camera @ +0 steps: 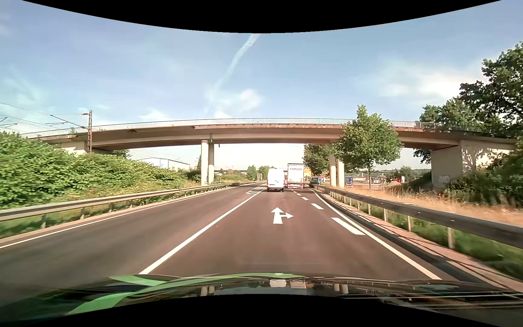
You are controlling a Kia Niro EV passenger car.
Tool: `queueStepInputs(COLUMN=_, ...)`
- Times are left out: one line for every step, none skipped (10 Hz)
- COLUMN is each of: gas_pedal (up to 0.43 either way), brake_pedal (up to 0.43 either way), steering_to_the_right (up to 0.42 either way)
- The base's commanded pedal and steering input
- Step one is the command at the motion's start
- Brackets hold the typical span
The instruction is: Follow the waypoints while adhering to traffic rules and regulations
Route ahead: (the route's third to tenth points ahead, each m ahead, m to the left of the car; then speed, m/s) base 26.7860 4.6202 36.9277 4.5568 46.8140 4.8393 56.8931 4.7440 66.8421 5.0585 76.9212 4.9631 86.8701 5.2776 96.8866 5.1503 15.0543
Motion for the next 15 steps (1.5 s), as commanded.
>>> queueStepInputs(gas_pedal=0.197, brake_pedal=0.000, steering_to_the_right=0.001)
queueStepInputs(gas_pedal=0.197, brake_pedal=0.000, steering_to_the_right=0.001)
queueStepInputs(gas_pedal=0.189, brake_pedal=0.000, steering_to_the_right=0.000)
queueStepInputs(gas_pedal=0.189, brake_pedal=0.000, steering_to_the_right=0.000)
queueStepInputs(gas_pedal=0.197, brake_pedal=0.000, steering_to_the_right=0.001)
queueStepInputs(gas_pedal=0.197, brake_pedal=0.000, steering_to_the_right=0.000)
queueStepInputs(gas_pedal=0.228, brake_pedal=0.000, steering_to_the_right=0.000)
queueStepInputs(gas_pedal=0.228, brake_pedal=0.000, steering_to_the_right=0.001)
queueStepInputs(gas_pedal=0.240, brake_pedal=0.000, steering_to_the_right=0.001)
queueStepInputs(gas_pedal=0.268, brake_pedal=0.000, steering_to_the_right=0.001)
queueStepInputs(gas_pedal=0.268, brake_pedal=0.000, steering_to_the_right=0.000)
queueStepInputs(gas_pedal=0.268, brake_pedal=0.000, steering_to_the_right=0.001)
queueStepInputs(gas_pedal=0.280, brake_pedal=0.000, steering_to_the_right=0.001)
queueStepInputs(gas_pedal=0.280, brake_pedal=0.000, steering_to_the_right=0.001)
queueStepInputs(gas_pedal=0.280, brake_pedal=0.000, steering_to_the_right=0.000)
